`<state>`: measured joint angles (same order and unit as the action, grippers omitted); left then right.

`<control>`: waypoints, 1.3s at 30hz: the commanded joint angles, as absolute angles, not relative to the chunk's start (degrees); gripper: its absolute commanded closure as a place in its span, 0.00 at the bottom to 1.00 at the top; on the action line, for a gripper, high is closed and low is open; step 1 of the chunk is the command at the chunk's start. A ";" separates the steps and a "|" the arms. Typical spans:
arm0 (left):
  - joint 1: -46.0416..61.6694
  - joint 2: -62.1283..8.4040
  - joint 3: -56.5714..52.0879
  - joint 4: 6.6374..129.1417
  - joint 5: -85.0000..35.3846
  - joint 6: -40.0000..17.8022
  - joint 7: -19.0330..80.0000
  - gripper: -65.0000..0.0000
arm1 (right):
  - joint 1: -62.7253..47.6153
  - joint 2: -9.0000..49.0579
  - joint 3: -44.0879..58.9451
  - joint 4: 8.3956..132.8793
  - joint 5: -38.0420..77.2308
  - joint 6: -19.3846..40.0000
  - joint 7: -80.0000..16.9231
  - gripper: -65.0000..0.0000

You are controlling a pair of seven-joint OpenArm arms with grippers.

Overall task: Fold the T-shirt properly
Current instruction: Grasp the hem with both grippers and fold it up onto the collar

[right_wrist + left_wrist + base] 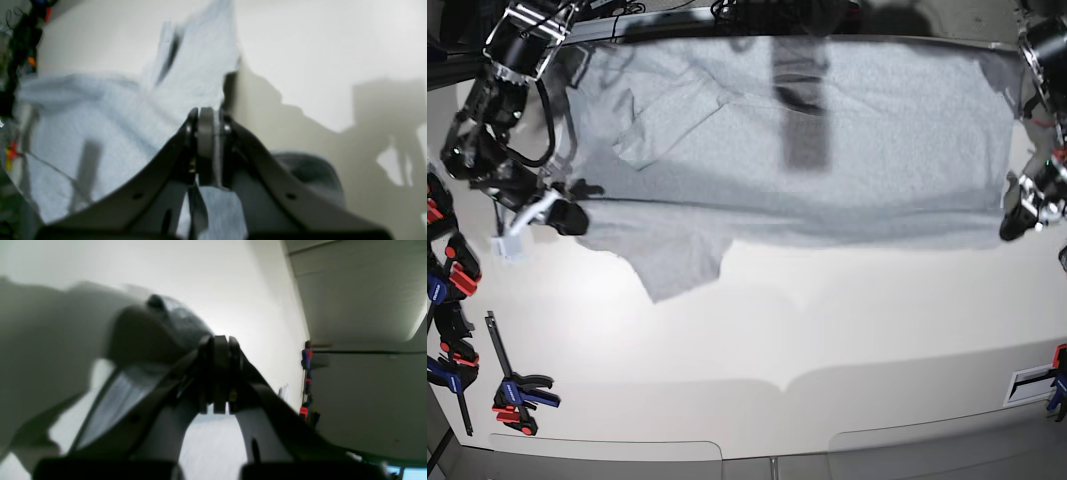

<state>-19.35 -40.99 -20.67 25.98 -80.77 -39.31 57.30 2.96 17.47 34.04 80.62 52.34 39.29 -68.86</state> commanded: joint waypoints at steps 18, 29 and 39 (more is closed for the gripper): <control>0.54 -42.89 -26.02 48.66 -84.07 -40.00 60.47 1.00 | -6.44 17.17 44.99 81.93 64.12 40.00 -74.22 1.00; 11.68 -42.70 -37.80 54.28 -84.18 -40.00 60.64 1.00 | -6.85 14.79 44.99 81.93 64.10 40.00 -75.44 1.00; 12.38 -40.60 -37.80 54.28 -84.12 -40.00 59.94 1.00 | -6.85 14.79 44.99 81.93 64.07 40.00 -75.48 1.00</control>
